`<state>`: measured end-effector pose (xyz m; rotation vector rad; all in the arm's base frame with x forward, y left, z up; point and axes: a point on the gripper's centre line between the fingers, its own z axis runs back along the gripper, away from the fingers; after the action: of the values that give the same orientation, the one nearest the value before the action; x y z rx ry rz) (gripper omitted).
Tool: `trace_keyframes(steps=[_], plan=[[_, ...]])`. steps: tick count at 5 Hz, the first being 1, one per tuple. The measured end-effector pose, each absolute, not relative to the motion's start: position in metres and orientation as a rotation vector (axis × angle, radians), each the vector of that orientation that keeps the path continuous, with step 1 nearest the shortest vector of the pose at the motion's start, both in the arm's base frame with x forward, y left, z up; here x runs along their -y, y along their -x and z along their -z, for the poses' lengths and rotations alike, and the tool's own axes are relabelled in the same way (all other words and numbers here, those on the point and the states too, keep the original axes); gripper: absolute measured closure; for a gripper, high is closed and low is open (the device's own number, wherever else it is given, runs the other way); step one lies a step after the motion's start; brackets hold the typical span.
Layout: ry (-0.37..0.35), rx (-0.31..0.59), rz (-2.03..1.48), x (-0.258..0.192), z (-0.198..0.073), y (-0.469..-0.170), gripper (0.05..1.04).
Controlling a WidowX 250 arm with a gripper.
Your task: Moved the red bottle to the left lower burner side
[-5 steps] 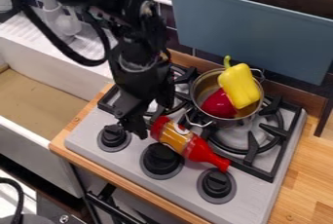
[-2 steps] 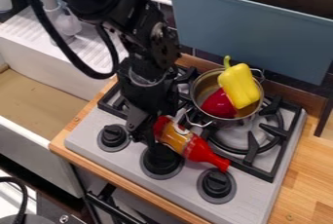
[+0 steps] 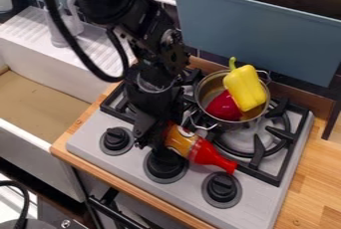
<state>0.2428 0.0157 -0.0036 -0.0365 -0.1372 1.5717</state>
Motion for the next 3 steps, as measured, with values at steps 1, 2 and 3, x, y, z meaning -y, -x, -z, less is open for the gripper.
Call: trace_keyframes(steps=[1,2,3], plan=[[0.041,0.128,-1.570,-0.0177,0.0035,-0.2425,0.477],[0.038,0.115,-1.567,-0.0189,0.0028,-0.2421,0.447],[0.040,0.094,-1.556,-0.0200,0.0020,-0.2410,0.447]])
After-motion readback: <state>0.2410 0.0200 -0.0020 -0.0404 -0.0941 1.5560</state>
